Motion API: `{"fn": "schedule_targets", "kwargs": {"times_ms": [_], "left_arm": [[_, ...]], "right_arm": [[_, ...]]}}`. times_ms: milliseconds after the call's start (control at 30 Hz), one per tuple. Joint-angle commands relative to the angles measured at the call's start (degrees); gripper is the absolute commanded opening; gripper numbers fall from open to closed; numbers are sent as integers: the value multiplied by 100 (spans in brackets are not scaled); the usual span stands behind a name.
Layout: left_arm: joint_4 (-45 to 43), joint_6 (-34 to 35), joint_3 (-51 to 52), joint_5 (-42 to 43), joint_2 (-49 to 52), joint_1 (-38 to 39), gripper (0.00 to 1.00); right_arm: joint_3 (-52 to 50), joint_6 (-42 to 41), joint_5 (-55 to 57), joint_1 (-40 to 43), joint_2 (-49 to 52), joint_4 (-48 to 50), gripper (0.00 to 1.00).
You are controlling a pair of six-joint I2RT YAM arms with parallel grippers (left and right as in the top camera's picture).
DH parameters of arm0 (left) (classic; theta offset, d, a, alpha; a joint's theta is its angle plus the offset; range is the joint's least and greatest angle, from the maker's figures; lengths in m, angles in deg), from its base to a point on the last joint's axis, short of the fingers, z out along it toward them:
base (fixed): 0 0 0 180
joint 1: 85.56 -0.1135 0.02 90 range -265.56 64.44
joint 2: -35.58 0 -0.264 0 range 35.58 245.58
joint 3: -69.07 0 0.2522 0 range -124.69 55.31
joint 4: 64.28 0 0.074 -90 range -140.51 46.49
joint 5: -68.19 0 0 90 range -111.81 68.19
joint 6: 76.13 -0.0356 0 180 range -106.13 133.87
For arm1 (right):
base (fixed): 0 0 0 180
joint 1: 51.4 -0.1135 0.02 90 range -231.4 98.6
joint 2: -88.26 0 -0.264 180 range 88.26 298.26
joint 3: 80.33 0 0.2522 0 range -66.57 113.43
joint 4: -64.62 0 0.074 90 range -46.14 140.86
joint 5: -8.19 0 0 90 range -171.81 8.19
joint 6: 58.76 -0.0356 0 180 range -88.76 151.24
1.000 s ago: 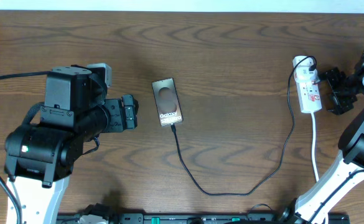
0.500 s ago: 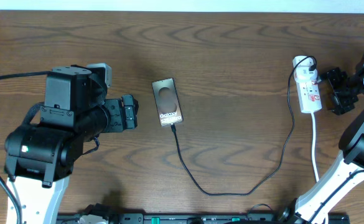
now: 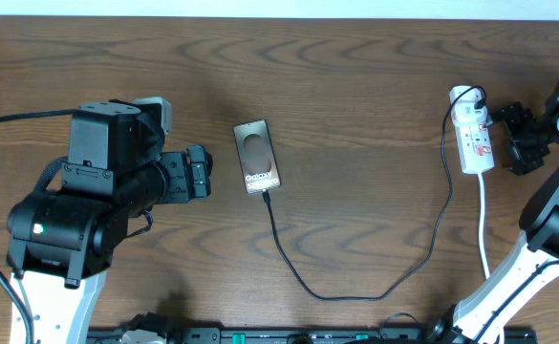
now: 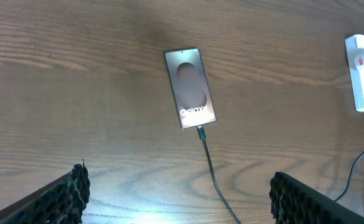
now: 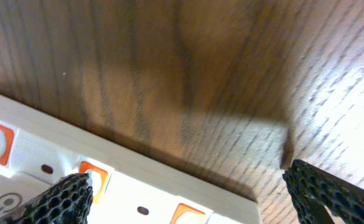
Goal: Plug charger to phone and switch on socket
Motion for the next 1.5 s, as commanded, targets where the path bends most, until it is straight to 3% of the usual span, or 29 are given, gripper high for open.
{"fn": "schedule_targets", "kwargs": {"times_ms": [0,633,900,1467], "left_arm": [[2,70,-22,-76,-20,-15,91],[0,72,-22,-76,-20,-15,91],[2,72,-22,-76,-20,-15,91],[2,72,-22,-76,-20,-15,91]], "right_arm": [[-7,-74,66,-129,50,48,99],[-7,-168,212,-210,74,22,99],[-7,-109,-103,-208,540,26,99],[-4,555,-376,-208,756,-35,99]]}}
